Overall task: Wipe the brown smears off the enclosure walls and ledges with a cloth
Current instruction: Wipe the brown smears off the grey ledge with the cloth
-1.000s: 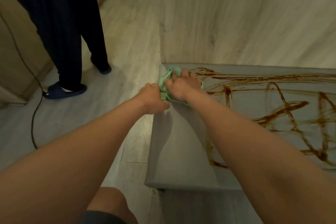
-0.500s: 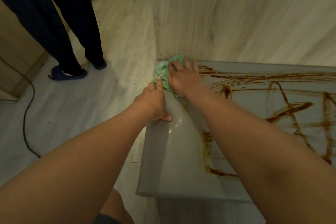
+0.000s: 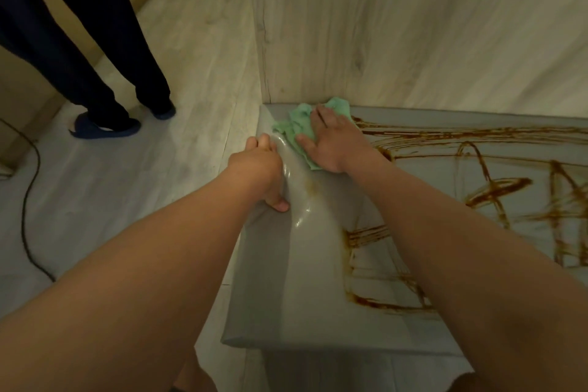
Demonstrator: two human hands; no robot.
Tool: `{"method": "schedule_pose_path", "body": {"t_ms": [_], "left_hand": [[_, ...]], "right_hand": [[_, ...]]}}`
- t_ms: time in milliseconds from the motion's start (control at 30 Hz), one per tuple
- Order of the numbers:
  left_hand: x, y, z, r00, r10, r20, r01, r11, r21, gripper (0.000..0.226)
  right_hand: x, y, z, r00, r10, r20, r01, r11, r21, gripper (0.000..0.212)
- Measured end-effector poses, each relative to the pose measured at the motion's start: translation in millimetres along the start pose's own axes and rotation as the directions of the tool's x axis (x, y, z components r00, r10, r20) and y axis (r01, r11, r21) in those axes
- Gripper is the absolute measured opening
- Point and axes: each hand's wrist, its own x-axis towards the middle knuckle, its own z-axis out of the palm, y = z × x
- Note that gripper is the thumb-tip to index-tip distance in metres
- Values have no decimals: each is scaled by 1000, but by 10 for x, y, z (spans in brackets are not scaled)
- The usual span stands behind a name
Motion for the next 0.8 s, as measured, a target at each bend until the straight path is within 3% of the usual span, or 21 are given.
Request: {"method": "schedule_pose_path", "body": {"t_ms": [233, 333, 467, 567, 600, 733, 800], "left_hand": [[-13, 16, -7, 999, -37, 16, 37, 999, -10, 137], [-10, 8, 20, 999, -34, 3, 34, 999, -24, 139], [-41, -4, 10, 1000, -28, 7, 28, 999, -45, 137], [-31, -6, 19, 1000, -22, 8, 22, 999, -35, 141], [-26, -5, 20, 1000, -24, 6, 25, 999, -35, 143], [-35, -25, 50, 1000, -12, -14, 11, 998, -55, 146], [-57, -40, 89, 999, 1, -36, -4, 996, -86, 146]], "right_hand": [[-103, 449, 7, 915, 402, 6, -402, 913, 70, 81], [-171, 205, 57, 944, 330, 24, -331, 941, 78, 78], [-633, -99, 133, 1000, 25, 15, -26, 997, 72, 75], [-970, 39, 164, 985, -170, 41, 170, 985, 7, 77], [-973, 161, 144, 989, -143, 46, 144, 989, -28, 78], [-776, 303, 103, 977, 200, 77, -199, 980, -13, 68], [-768, 79, 148, 982, 183, 41, -183, 983, 12, 69]]}}
